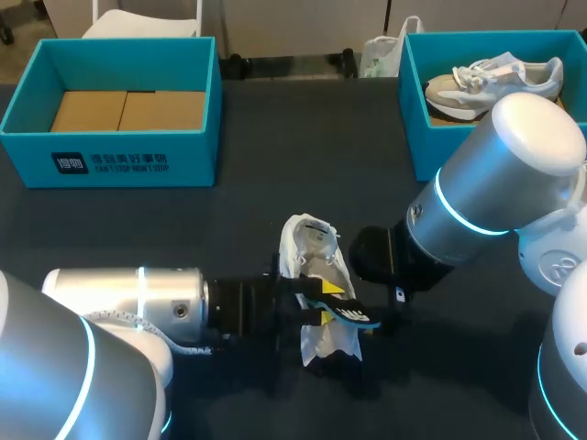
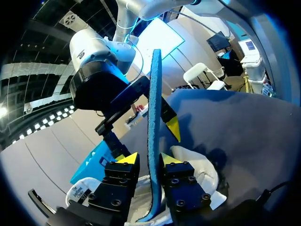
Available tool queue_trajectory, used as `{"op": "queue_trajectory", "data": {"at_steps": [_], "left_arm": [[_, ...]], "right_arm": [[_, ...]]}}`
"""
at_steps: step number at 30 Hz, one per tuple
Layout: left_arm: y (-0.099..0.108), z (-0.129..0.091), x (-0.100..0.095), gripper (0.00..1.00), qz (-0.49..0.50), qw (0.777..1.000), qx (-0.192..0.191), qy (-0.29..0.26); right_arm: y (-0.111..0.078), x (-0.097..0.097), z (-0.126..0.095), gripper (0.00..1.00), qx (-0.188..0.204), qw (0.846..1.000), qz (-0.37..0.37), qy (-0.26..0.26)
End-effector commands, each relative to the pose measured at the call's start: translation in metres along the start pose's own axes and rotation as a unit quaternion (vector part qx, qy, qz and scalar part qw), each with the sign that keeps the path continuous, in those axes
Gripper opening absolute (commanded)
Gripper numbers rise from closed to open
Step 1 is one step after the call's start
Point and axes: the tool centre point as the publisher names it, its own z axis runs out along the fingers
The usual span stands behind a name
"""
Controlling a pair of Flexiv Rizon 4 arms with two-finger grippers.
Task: Take the shoe out of the shoebox, open the shoe tongue, remove and reinsert the insole, then place the shoe into the shoebox
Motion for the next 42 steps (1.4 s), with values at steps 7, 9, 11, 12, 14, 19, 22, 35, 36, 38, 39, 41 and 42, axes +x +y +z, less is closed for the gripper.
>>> {"op": "queue_trajectory", "data": {"at_steps": [7,9,11,12,14,19,22,35,36,38,39,41,42], "left_arm": [[0.005,0.013,0.000,0.00,0.022,1.000,-0.006,0.010],[0.011,0.012,0.001,0.00,0.026,1.000,0.001,0.005],[0.016,0.011,0.002,0.00,0.027,1.000,0.004,0.002],[0.019,0.010,0.002,0.00,0.032,0.999,0.007,-0.001],[0.024,0.010,0.002,0.00,0.034,0.999,0.009,-0.005],[0.033,0.009,0.003,0.00,0.044,0.999,0.004,-0.007],[0.041,0.011,0.003,0.00,0.049,0.999,-0.013,-0.005],[0.039,0.003,-0.003,0.23,0.033,0.999,-0.031,-0.016],[0.037,0.001,-0.003,0.23,0.029,0.999,-0.027,-0.018],[0.032,-0.001,-0.005,0.22,0.028,0.999,-0.023,-0.019],[0.029,-0.002,-0.005,0.22,0.026,0.999,-0.019,-0.019],[0.024,-0.003,-0.006,0.19,0.022,1.000,-0.012,-0.017],[0.021,-0.004,-0.006,0.17,0.023,1.000,-0.011,-0.015]], "right_arm": [[-0.001,0.001,0.000,1.00,-0.001,1.000,0.000,-0.001],[-0.001,0.001,0.000,1.00,-0.001,1.000,0.000,-0.001],[-0.001,0.001,0.000,1.00,-0.001,1.000,0.000,-0.001],[-0.001,0.001,0.000,1.00,-0.001,1.000,0.000,-0.001],[-0.001,0.001,0.000,1.00,-0.001,1.000,0.000,-0.001],[-0.001,0.001,0.000,1.00,-0.001,1.000,0.000,-0.001],[-0.001,0.001,0.000,1.00,-0.001,1.000,0.000,-0.001],[-0.001,0.001,0.000,1.00,-0.001,1.000,0.000,-0.001],[-0.001,0.001,0.000,1.00,-0.001,1.000,0.000,-0.001],[-0.001,0.001,0.000,1.00,-0.001,1.000,0.000,-0.001],[-0.001,0.001,0.000,1.00,-0.001,1.000,0.000,-0.001],[-0.001,0.001,0.000,1.00,-0.001,1.000,0.000,-0.001],[-0.001,0.001,0.000,1.00,-0.001,1.000,0.000,-0.001]]}}
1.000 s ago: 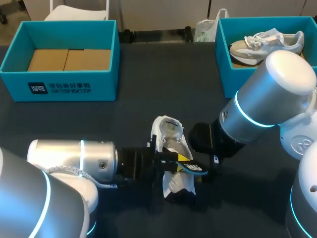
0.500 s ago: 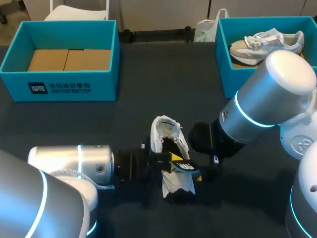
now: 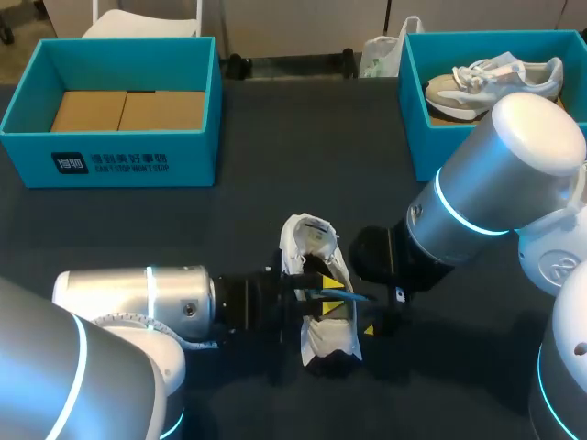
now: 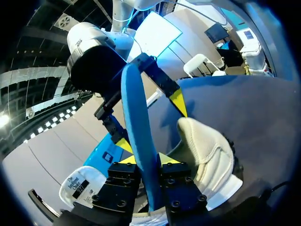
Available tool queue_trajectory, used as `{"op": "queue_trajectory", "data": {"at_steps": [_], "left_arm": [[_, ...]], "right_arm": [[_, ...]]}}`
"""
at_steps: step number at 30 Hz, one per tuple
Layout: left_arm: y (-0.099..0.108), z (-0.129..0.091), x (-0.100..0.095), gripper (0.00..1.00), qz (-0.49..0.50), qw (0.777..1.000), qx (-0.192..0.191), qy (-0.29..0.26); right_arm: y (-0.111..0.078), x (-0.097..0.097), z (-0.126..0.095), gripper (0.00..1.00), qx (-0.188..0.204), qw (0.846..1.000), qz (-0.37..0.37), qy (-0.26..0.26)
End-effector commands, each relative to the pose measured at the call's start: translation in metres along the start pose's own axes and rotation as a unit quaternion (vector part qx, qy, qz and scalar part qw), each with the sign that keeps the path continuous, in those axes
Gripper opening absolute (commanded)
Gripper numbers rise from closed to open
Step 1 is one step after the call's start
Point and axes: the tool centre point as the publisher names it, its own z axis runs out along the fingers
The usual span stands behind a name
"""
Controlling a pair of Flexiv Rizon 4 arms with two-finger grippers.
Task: Take the shoe out of the shoebox, open the shoe tongue, remove and reinsert the insole, then place the shoe into the shoebox
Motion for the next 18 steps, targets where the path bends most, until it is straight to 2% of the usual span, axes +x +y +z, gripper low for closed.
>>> {"op": "queue_trajectory", "data": {"at_steps": [1,6,8,11,18], "left_arm": [[-0.011,-0.013,0.000,0.15,0.002,1.000,0.007,0.004],[-0.022,-0.012,0.001,0.18,0.010,1.000,0.019,0.014],[-0.026,-0.010,0.002,0.14,0.014,0.999,0.023,0.018],[-0.030,-0.007,0.004,0.00,0.021,0.999,0.028,0.020],[-0.018,-0.002,0.009,0.00,0.048,0.998,0.051,0.008]], "right_arm": [[-0.001,0.001,0.000,1.00,-0.001,1.000,0.000,-0.001],[-0.001,0.001,0.000,1.00,-0.001,1.000,0.000,-0.001],[-0.001,0.001,0.000,1.00,-0.001,1.000,0.000,-0.001],[-0.001,0.001,0.000,1.00,-0.001,1.000,0.000,-0.001],[-0.001,0.001,0.000,1.00,-0.001,1.000,0.000,-0.001]]}}
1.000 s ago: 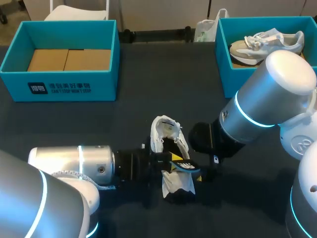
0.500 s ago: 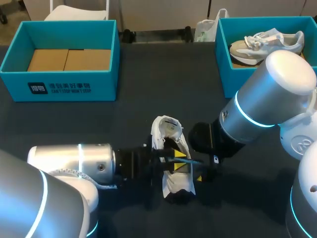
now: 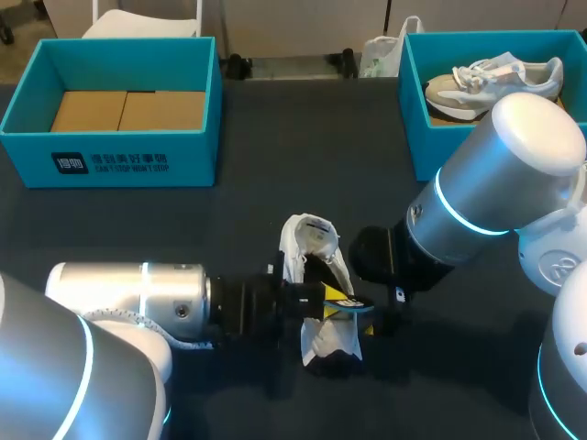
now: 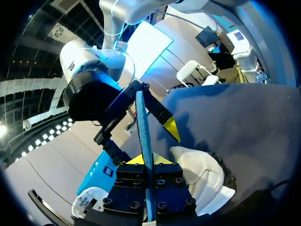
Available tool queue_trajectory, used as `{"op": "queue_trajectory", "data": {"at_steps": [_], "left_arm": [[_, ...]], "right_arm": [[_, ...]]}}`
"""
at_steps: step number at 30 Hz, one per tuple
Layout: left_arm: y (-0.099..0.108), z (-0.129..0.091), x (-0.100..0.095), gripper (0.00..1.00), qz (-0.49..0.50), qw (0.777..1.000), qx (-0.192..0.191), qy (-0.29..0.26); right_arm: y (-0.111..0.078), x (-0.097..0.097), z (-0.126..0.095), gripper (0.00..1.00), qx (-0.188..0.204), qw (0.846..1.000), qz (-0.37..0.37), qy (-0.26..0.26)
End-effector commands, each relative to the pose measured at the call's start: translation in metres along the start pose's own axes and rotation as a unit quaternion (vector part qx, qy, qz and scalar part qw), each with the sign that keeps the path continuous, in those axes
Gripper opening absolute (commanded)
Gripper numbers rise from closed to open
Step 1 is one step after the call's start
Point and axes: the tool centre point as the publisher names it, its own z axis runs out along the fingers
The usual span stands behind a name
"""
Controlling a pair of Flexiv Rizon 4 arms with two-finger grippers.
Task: Take the shoe out of the shoebox, open the shoe tongue, remove and reinsert the insole, then place the shoe into the shoebox
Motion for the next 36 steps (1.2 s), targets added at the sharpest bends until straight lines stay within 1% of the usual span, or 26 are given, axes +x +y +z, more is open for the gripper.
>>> {"op": "queue_trajectory", "data": {"at_steps": [1,5,8,17,20,21,22,23,26,27,29,30,31,36], "left_arm": [[0.013,0.003,0.007,0.00,0.010,1.000,0.010,-0.013],[0.022,0.004,0.008,0.00,0.025,0.999,0.016,-0.024],[0.028,0.006,0.007,0.00,0.036,0.999,0.013,-0.033],[0.047,0.009,0.005,0.00,0.045,0.998,-0.024,-0.043],[0.043,0.005,0.004,0.00,0.044,0.998,-0.025,-0.046],[0.041,0.003,0.003,0.02,0.041,0.998,-0.023,-0.048],[0.039,0.002,0.003,0.20,0.041,0.998,-0.023,-0.050],[0.037,0.000,0.002,0.25,0.040,0.998,-0.022,-0.053],[0.029,-0.006,0.000,0.28,0.035,0.998,-0.019,-0.057],[0.027,-0.007,0.001,0.27,0.034,0.998,-0.019,-0.057],[0.021,-0.009,0.000,0.27,0.025,0.998,-0.008,-0.050],[0.019,-0.010,0.000,0.30,0.029,0.998,-0.006,-0.049],[0.017,-0.011,0.000,0.30,0.031,0.998,-0.004,-0.048],[0.007,-0.011,-0.001,0.18,0.038,0.998,0.006,-0.044]], "right_arm": [[-0.001,0.001,0.000,1.00,-0.001,1.000,0.000,-0.001],[-0.001,0.001,0.000,1.00,-0.001,1.000,0.000,-0.001],[-0.001,0.001,0.000,1.00,-0.001,1.000,0.000,-0.001],[-0.001,0.001,0.000,1.00,-0.001,1.000,0.000,-0.001],[-0.001,0.001,0.000,1.00,-0.001,1.000,0.000,-0.001],[-0.001,0.001,0.000,1.00,-0.001,1.000,0.000,-0.001],[-0.001,0.001,0.000,1.00,-0.001,1.000,0.000,-0.001],[-0.001,0.001,0.000,1.00,-0.001,1.000,0.000,-0.001],[-0.001,0.001,0.000,1.00,-0.001,1.000,0.000,-0.001],[-0.001,0.001,0.000,1.00,-0.001,1.000,0.000,-0.001],[-0.001,0.001,0.000,1.00,-0.001,1.000,0.000,-0.001],[-0.001,0.001,0.000,1.00,-0.001,1.000,0.000,-0.001],[-0.001,0.001,0.000,1.00,-0.001,1.000,0.000,-0.001],[-0.001,0.001,0.000,1.00,-0.001,1.000,0.000,-0.001]]}}
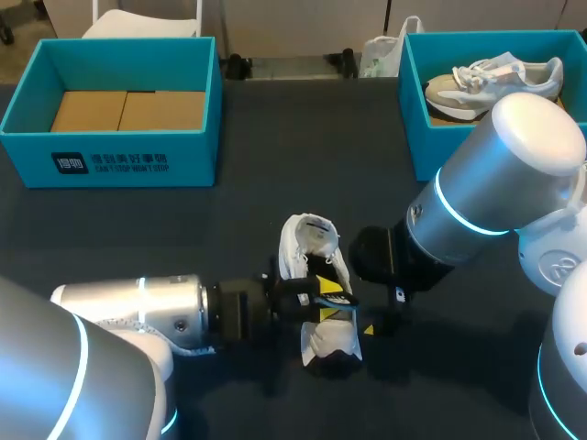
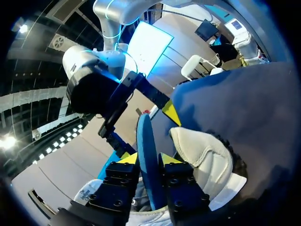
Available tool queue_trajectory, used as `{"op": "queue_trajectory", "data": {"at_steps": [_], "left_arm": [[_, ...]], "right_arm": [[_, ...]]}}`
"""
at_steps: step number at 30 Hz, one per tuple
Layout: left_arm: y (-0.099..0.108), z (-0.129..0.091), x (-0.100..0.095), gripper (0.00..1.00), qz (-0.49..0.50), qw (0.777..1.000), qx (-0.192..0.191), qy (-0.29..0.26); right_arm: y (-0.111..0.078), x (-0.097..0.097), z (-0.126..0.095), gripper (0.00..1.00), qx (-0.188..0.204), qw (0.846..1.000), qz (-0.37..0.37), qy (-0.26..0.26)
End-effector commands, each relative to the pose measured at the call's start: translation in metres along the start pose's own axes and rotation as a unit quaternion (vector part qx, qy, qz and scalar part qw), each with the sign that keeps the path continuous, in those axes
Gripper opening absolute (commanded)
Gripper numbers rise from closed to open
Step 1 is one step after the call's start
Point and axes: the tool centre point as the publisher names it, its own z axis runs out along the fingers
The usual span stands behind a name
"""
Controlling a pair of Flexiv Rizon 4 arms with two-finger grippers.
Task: Take the shoe out of the shoebox, open the shoe tongue, remove and reinsert the insole, then place the shoe into the shoebox
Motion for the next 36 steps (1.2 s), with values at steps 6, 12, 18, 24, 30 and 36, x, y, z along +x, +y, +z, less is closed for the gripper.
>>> {"op": "queue_trajectory", "data": {"at_steps": [6,12,18,24,30,36], "left_arm": [[-0.009,-0.002,0.003,0.00,0.004,1.000,0.014,-0.001],[0.006,0.006,0.012,0.00,0.036,0.999,0.006,0.003],[0.022,0.008,0.011,0.00,0.032,0.999,-0.017,0.000],[0.028,0.005,0.009,0.00,0.026,0.999,-0.040,0.007],[0.017,-0.007,0.005,0.39,0.001,1.000,-0.030,0.005],[0.001,-0.015,-0.001,0.43,-0.018,1.000,-0.012,-0.001]], "right_arm": [[-0.001,0.001,0.000,1.00,-0.001,1.000,0.000,-0.001],[-0.001,0.001,0.000,1.00,-0.001,1.000,0.000,-0.001],[-0.001,0.001,0.000,1.00,-0.001,1.000,0.000,-0.001],[-0.001,0.001,0.000,1.00,-0.001,1.000,0.000,-0.001],[-0.001,0.001,0.000,1.00,-0.001,1.000,0.000,-0.001],[-0.001,0.001,0.000,1.00,-0.001,1.000,0.000,-0.001]]}}
